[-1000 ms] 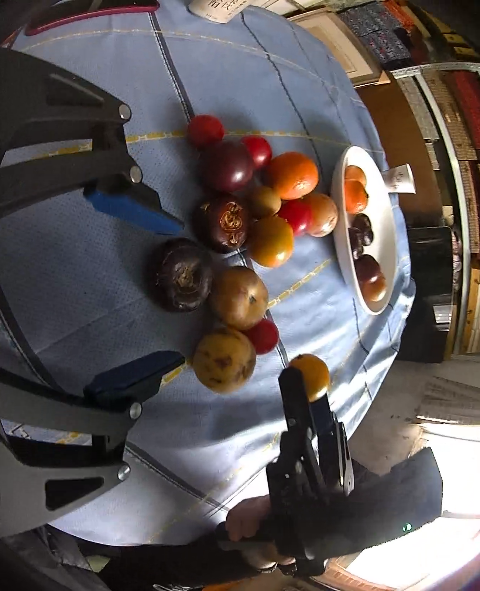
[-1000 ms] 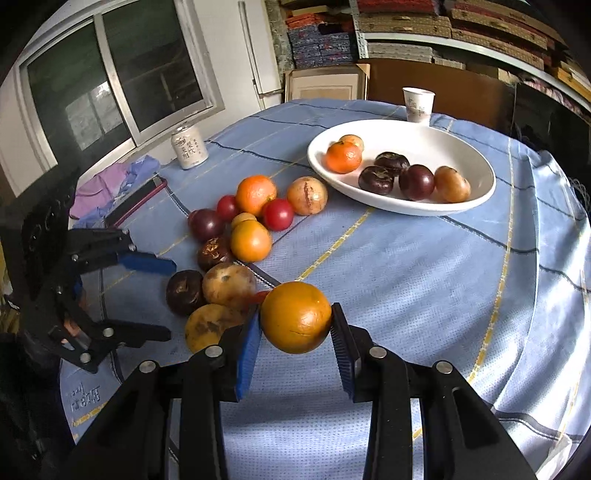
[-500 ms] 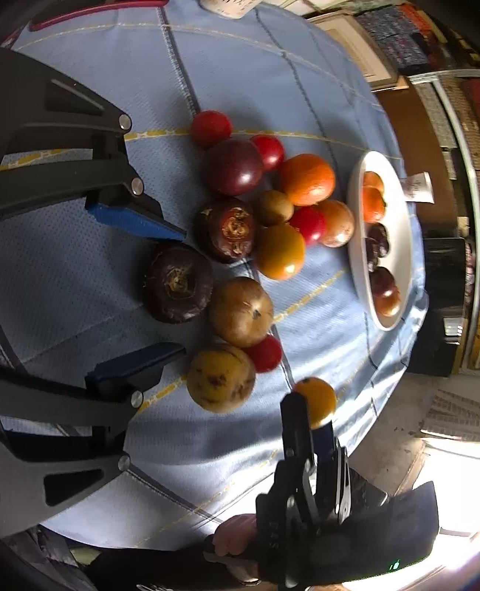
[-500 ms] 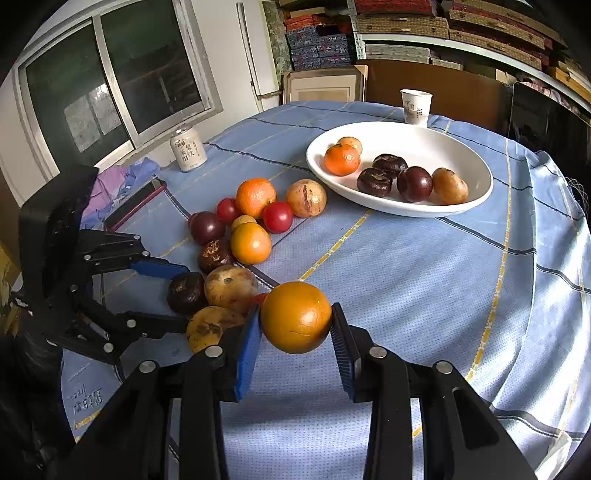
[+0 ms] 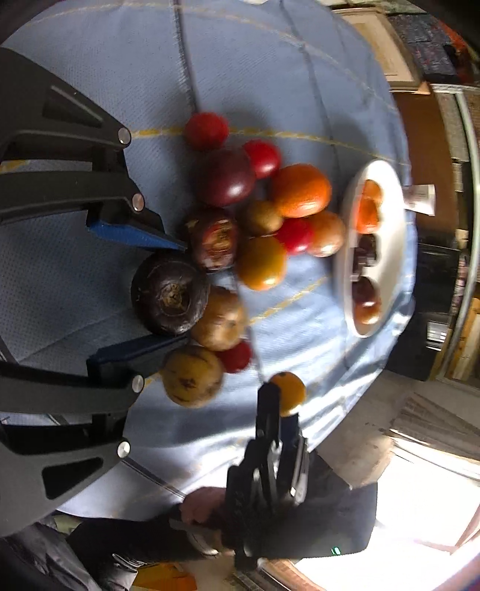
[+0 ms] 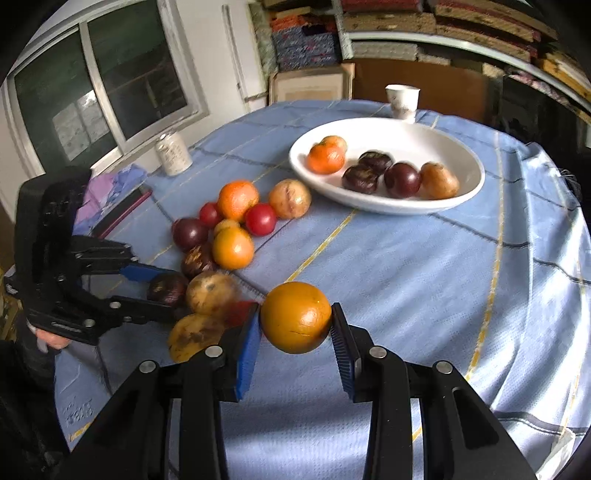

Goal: Organize fruits
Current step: 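Carry both fruits onto the white plate and open both tools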

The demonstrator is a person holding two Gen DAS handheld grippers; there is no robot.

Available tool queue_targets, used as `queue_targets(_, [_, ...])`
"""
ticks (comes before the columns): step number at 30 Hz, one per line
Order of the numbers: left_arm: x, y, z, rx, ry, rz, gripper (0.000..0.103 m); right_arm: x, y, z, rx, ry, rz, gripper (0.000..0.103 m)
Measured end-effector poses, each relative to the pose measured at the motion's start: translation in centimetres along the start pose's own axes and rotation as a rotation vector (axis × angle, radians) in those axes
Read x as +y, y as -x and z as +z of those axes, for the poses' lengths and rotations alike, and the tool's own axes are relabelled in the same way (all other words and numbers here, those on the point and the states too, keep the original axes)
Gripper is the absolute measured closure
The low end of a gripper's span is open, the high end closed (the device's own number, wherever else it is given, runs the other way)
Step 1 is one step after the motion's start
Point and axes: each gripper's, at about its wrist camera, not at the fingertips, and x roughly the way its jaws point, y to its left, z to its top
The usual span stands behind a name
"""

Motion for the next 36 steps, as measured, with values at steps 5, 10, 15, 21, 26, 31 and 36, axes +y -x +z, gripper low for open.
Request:
queue_targets(5, [0.4, 2.7, 4.2, -0.113, -0.004, -0.03, 0.06, -2.2, -0.4, 3.4, -0.127, -0.154, -0.089, 0.065])
queue_targets(10, [1.4, 4.1, 9.5, -0.202, 0.031, 0.011, 0.06, -3.1, -4.1, 8.1, -0.176, -0.185, -0.155, 0.065])
queue_targets(15, [2.9, 2.7, 14.7, -0.209, 0.021, 0.1, 0.06, -3.4, -7.3, 10.5, -0.165, -0.166, -0.208, 0.065])
queue_targets(21, [5.7, -2.8, 20.6, -0.122, 0.052, 0.161, 0.06, -4.3, -9.0, 10.6, -0.153, -0.163, -0.247, 0.065])
queue_targets(26, [7.1, -8.2, 22.5, -0.036, 0.082, 0.201, 0.06, -4.4, -9.0, 10.6, -0.16, -0.14, -0.25, 0.065])
queue_targets(31, [6.7, -9.0, 22.4, -0.04, 0.071, 0.231, 0.039, -4.4, -8.1, 10.4, -0.184, -0.145, -0.219, 0.053])
queue_targets(36, [5.9, -4.9, 21.1, -0.121, 0.087, 0.237, 0.024, -4.1, -6.4, 10.4, -0.211, -0.155, -0.202, 0.05])
